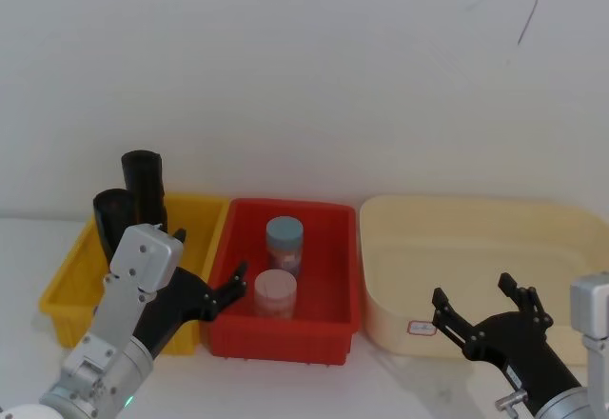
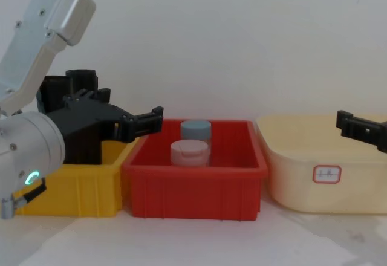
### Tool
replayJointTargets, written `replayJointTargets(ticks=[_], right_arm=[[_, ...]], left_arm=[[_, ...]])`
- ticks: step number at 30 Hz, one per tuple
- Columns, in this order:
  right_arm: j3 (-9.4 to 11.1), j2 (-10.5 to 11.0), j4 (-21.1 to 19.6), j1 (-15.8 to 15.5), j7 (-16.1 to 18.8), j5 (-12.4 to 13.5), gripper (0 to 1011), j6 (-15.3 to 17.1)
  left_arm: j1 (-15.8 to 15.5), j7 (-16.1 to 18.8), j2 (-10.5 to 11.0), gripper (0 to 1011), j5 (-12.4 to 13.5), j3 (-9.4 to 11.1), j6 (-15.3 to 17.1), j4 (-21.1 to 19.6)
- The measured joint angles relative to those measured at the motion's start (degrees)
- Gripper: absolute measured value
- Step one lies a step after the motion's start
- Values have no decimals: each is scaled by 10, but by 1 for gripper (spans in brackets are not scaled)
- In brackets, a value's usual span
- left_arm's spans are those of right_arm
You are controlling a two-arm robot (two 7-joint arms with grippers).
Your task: Pick up the garbage bag with the one hand and transfer it to the other hand.
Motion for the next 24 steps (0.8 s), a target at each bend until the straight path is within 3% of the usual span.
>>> replayJointTargets(ticks=[24], right_arm=[[0, 0, 0, 0, 0, 0, 1001, 0]], left_arm=[[0, 0, 0, 1001, 0, 0, 0, 0]])
